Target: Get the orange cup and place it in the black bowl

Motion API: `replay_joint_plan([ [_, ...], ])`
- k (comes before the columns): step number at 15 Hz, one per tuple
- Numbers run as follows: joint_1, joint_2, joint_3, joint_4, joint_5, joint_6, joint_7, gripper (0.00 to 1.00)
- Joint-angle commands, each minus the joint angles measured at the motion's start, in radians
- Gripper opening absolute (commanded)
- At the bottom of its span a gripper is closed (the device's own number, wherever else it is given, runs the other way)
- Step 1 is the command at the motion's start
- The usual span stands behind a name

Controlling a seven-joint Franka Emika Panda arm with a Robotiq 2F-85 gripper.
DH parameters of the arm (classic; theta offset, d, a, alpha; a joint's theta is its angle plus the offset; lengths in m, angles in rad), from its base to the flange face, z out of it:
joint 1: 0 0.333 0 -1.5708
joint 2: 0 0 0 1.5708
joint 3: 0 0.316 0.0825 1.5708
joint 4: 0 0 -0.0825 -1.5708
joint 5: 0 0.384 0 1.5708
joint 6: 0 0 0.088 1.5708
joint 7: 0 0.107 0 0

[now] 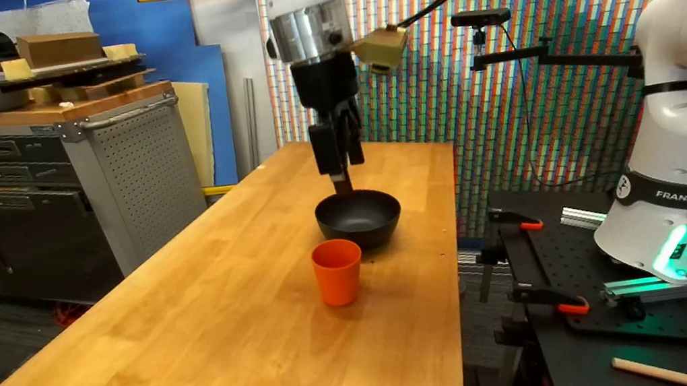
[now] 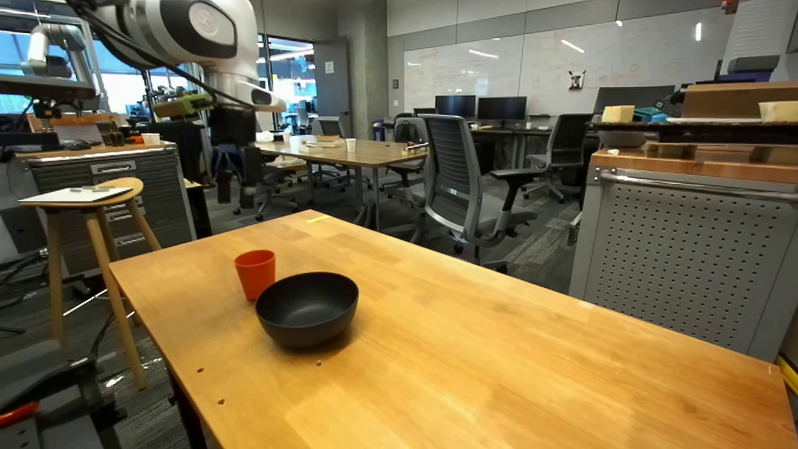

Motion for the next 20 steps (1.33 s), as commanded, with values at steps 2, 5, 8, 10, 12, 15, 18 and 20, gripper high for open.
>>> replay_joint_plan([
  [2,-0.001,0.229,-0.060,0.142,0.028,0.048,-0.065,1.00],
  [5,-0.017,0.310,-0.079,0.201,0.099,0.025,-0.125,1.00],
  [8,-0.041,0.370,-0.085,0.230,0.178,0.017,-0.179,1.00],
  [10,-0.054,0.400,-0.083,0.240,0.224,0.003,-0.202,1.00],
  [12,-0.062,0.418,-0.085,0.241,0.249,-0.009,-0.215,1.00],
  [15,-0.072,0.436,-0.082,0.236,0.288,0.000,-0.231,0.66],
  [18,-0.081,0.449,-0.078,0.235,0.329,0.001,-0.254,0.42],
  [20,-0.084,0.451,-0.076,0.234,0.353,0.001,-0.266,0.26],
])
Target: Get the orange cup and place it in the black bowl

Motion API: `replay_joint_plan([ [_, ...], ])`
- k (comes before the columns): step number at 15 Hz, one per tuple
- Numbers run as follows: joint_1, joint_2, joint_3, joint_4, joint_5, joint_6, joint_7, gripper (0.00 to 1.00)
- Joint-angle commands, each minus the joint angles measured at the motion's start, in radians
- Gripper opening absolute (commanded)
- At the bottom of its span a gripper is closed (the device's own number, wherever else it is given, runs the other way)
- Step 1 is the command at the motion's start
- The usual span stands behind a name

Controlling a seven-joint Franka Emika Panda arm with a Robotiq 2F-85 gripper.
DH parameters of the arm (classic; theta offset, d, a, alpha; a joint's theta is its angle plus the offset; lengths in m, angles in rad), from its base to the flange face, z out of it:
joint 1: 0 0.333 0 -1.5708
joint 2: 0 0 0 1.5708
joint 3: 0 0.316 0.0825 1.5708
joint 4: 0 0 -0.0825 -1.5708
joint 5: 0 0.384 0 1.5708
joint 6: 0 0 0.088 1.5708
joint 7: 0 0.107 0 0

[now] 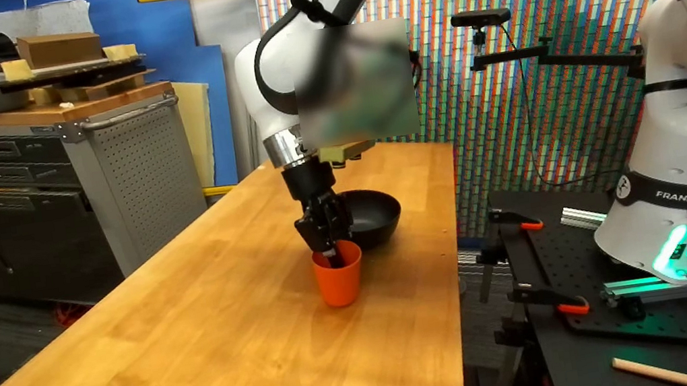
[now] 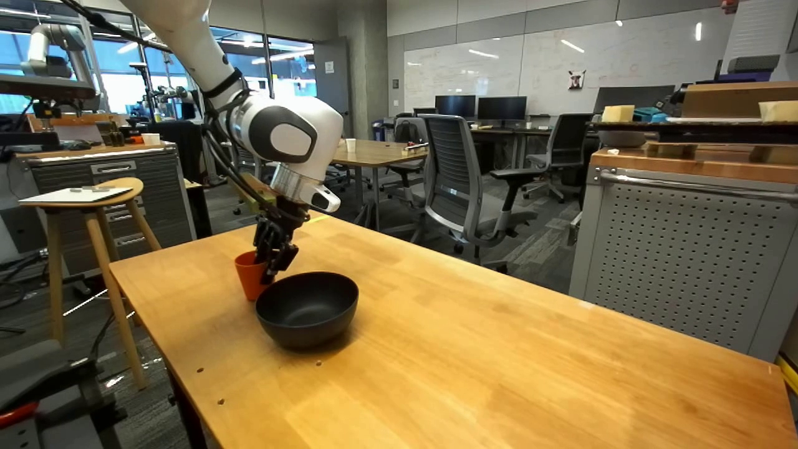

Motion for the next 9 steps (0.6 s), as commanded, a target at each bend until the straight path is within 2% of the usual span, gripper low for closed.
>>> replay_joint_plan([
  [1,-0.020,0.020,0.010,0.033,0.062,-0.036,-0.049,0.19],
  [2,-0.020,0.021,0.008,0.031,0.068,-0.034,-0.052,0.11],
  [3,-0.019,0.018,0.007,0.026,0.073,-0.031,-0.052,0.13],
  [4,-0.021,0.018,0.006,0.025,0.078,-0.030,-0.054,0.08],
  [6,-0.021,0.008,0.003,0.015,0.086,-0.024,-0.051,0.04],
  [7,-0.022,-0.001,0.000,0.008,0.085,-0.023,-0.047,0.09],
  [9,-0.022,-0.026,-0.006,-0.011,0.081,-0.016,-0.035,0.10],
])
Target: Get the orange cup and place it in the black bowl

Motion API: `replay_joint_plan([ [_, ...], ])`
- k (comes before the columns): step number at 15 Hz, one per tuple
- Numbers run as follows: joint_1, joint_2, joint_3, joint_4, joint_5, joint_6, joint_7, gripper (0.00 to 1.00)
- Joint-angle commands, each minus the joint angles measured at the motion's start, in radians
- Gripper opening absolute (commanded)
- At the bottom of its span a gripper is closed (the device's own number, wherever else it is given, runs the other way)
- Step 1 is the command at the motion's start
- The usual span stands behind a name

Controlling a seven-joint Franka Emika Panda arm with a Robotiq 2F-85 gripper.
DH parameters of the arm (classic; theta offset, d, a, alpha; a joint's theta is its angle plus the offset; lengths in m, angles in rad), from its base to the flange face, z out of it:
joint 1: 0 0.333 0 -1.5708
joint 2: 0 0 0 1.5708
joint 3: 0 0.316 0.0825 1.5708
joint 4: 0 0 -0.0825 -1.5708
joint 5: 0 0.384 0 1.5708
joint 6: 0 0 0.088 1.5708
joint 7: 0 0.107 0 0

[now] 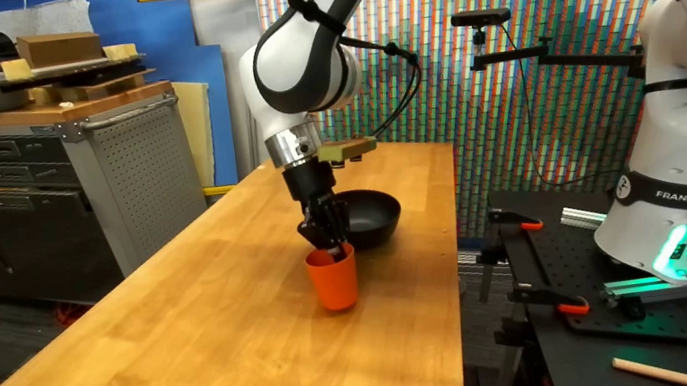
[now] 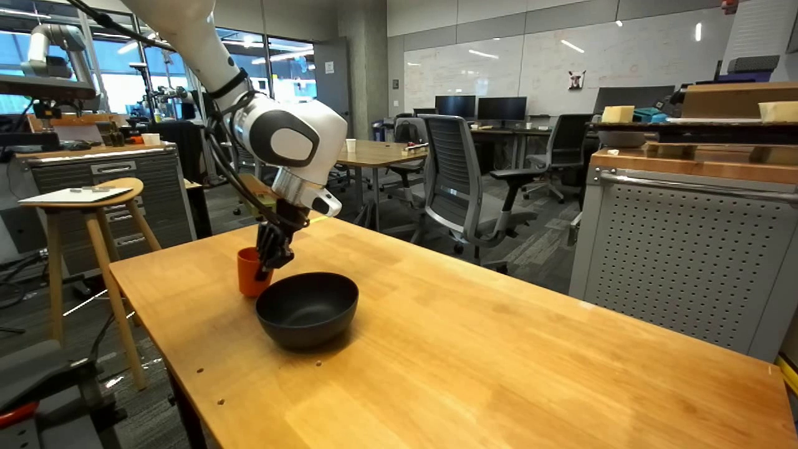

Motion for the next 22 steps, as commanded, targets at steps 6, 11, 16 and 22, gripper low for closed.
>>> replay_joint_plan([
  [6,-0.005,-0.273,-0.061,-0.142,-0.005,0.043,0.081,0.07],
  [11,-0.013,-0.405,-0.133,-0.268,-0.064,0.161,0.238,0.07],
  [16,-0.038,-0.387,-0.194,-0.365,-0.159,0.290,0.421,0.06],
  [22,-0.059,-0.272,-0.205,-0.341,-0.115,0.288,0.430,0.08],
])
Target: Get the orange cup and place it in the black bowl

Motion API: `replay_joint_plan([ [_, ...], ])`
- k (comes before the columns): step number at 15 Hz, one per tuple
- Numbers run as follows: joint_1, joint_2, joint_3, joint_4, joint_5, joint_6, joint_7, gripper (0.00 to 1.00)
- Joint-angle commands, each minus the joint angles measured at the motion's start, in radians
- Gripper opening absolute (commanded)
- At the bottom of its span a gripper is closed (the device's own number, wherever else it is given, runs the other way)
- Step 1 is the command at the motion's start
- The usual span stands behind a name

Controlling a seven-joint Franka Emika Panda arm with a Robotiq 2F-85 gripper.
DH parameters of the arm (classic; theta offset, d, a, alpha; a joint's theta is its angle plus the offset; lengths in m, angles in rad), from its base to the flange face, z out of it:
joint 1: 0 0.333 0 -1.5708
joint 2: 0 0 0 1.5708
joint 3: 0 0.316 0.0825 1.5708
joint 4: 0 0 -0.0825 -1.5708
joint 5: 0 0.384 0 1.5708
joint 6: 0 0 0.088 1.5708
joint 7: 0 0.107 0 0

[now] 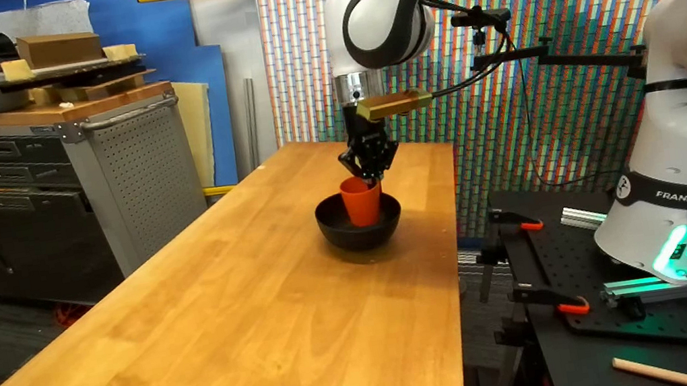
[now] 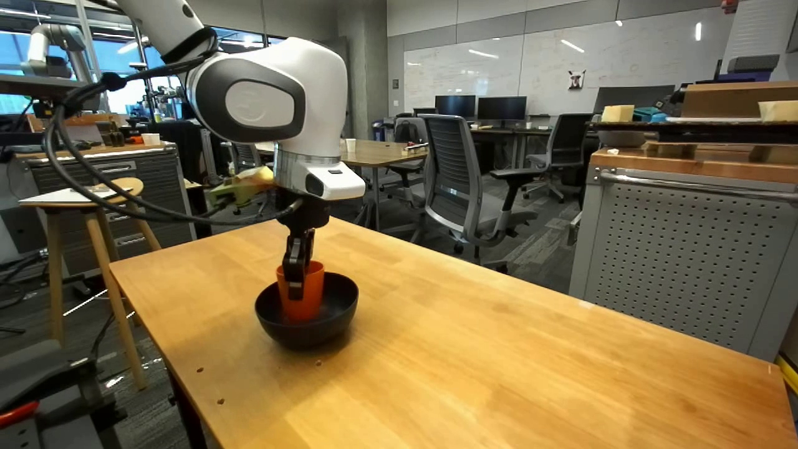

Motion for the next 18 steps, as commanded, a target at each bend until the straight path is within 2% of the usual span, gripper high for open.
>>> replay_joint_plan([
  [1,-0.009,0.071,0.010,0.040,0.045,-0.001,-0.004,0.16],
  [2,-0.009,0.083,0.014,0.048,0.060,-0.009,-0.011,0.35],
  [6,0.012,0.049,0.017,0.043,0.045,-0.012,0.006,0.65],
  [11,0.086,-0.128,0.029,-0.002,-0.133,-0.045,0.099,1.00],
  [13,0.100,-0.182,0.060,0.016,-0.200,-0.107,0.114,1.00],
  [17,0.103,-0.234,0.136,0.081,-0.184,-0.305,0.022,1.00],
  [18,0.085,-0.208,0.134,0.054,-0.182,-0.219,0.064,1.00],
])
